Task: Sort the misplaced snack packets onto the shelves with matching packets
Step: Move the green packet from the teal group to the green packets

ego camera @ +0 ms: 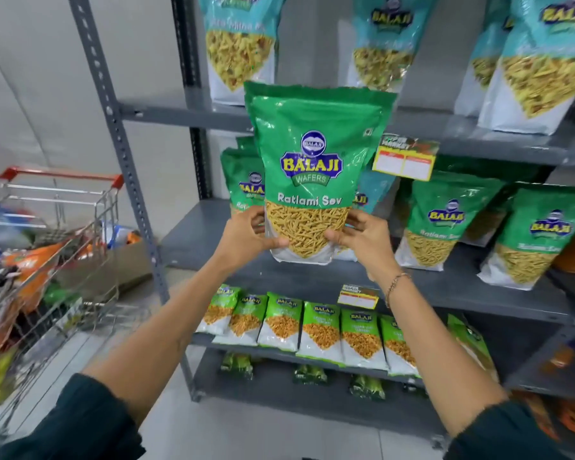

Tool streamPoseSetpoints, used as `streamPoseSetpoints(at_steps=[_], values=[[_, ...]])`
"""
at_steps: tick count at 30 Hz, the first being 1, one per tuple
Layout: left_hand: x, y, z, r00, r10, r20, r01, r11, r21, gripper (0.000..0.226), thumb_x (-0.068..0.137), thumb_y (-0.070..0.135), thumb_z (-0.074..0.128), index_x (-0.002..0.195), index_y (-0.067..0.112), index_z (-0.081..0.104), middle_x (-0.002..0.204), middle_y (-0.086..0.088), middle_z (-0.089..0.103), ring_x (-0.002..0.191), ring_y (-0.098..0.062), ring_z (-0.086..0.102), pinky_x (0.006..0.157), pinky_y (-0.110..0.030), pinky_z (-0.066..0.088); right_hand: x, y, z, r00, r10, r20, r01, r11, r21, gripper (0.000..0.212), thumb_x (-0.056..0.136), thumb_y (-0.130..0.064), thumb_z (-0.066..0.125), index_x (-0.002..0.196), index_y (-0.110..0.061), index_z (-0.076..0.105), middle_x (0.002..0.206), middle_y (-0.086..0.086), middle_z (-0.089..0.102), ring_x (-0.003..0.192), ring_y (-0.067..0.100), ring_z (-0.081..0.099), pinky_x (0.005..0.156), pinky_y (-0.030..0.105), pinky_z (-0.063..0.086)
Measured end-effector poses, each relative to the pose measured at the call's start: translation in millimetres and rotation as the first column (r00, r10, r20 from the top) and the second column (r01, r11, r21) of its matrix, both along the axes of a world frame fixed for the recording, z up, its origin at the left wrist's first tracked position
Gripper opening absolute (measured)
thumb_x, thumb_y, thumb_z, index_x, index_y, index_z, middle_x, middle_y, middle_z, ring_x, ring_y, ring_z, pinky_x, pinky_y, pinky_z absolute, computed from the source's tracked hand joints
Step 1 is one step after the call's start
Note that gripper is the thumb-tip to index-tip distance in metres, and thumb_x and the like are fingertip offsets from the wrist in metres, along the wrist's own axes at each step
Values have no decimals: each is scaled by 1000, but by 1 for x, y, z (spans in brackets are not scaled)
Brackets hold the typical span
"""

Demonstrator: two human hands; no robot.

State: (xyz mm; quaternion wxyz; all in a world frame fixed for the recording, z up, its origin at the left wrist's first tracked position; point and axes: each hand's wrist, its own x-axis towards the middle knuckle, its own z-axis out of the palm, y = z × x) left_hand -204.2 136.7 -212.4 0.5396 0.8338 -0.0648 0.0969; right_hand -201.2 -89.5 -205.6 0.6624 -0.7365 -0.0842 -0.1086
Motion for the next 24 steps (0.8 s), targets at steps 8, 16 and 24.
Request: streamPoseSetpoints(at_steps=[8,16,24], values=[[39,20,-60,980,91,-178,-81,995,63,83,52,26,89,125,9,52,125,-11,63,109,-20,60,100,-30,45,58,30,-79,985,52,-167,-55,998,-13,48,62,1,78,105,-4,58,87,-1,65,77,4,62,68,13,52],[100,23,-84,953,140,-269,-117,988,98,85,55,19,88,128,5,48,131,-15,59,120,-28,56,97,-28,40,123,43,-111,967,72,-245,-80,996,-24,40,61,4,78,87,-14,54,76,-2,57,75,12,55,77,27,53],[141,24,-93,936,160,-313,-128,984,120,87,57,16,87,132,1,43,134,-19,56,122,-31,53,101,-33,41,163,46,-125,956,95,-279,-96,995,10,49,62,7,76,104,-4,53,106,12,64,99,21,60,90,36,51]])
